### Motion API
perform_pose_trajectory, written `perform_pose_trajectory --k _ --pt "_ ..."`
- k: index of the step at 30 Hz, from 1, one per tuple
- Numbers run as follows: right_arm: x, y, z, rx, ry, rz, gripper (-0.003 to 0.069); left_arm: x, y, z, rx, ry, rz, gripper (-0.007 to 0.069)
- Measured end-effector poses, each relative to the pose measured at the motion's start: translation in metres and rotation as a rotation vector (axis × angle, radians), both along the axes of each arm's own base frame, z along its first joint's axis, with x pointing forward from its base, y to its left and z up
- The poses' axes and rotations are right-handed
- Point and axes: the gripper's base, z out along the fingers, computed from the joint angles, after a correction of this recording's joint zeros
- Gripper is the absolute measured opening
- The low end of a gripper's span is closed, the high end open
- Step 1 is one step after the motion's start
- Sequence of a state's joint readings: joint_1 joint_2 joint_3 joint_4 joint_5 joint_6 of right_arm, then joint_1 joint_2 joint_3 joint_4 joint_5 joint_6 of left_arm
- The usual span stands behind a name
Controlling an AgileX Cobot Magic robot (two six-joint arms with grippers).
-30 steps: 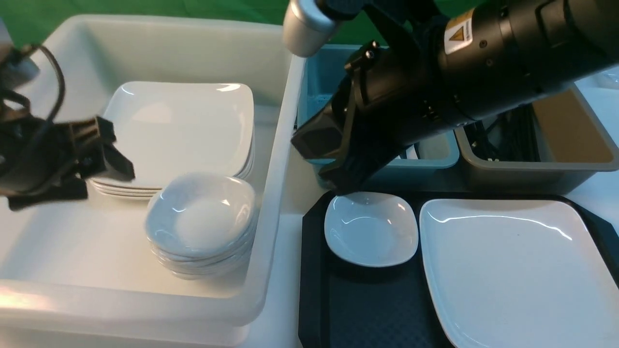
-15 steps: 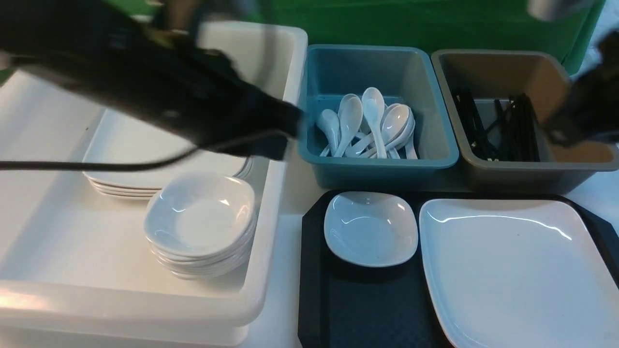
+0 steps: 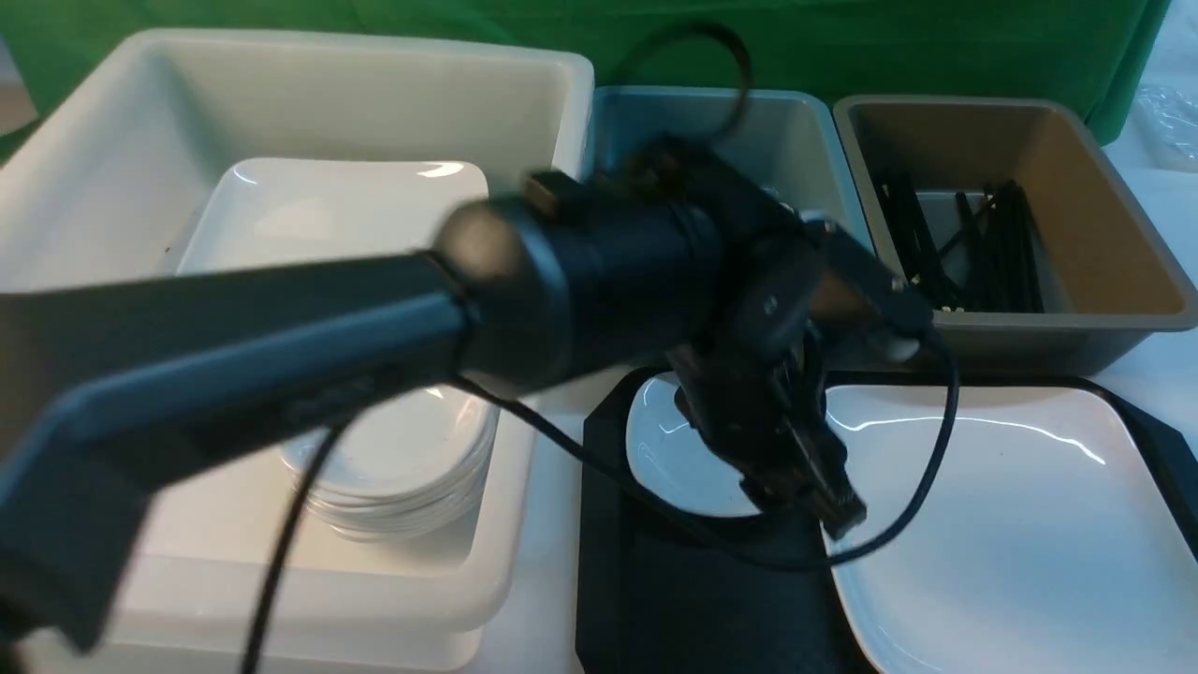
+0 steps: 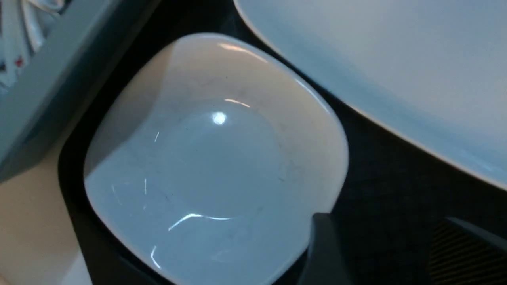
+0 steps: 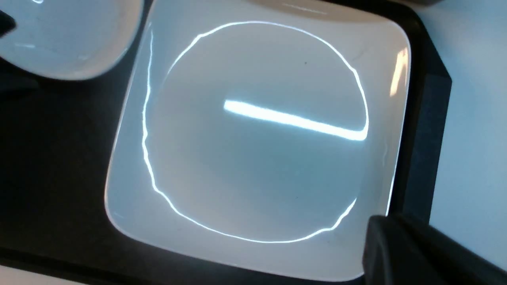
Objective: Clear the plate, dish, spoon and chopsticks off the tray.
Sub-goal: Use the left arm to grab a small plate from the dinner plate
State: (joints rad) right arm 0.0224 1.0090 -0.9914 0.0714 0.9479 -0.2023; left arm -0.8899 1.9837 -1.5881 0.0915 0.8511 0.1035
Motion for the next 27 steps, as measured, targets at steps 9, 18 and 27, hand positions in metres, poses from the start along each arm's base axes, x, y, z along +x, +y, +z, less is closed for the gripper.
perform_pose_trajectory --k 9,18,27 --pt "-0.004 0.009 0.003 0.079 -0.014 0.060 0.0024 0.014 -0.010 -0.047 0.080 -0.043 -0.054 0.0579" --pt "-0.007 0.030 0.009 0.231 -0.037 0.265 0.0024 0.020 -0.012 -0.070 0.144 -0.067 -0.088 0.0430" --pt "-0.006 0.032 0.010 0.241 -0.063 0.294 0.0024 0.022 -0.016 -0.042 0.130 -0.045 -0.061 0.0065"
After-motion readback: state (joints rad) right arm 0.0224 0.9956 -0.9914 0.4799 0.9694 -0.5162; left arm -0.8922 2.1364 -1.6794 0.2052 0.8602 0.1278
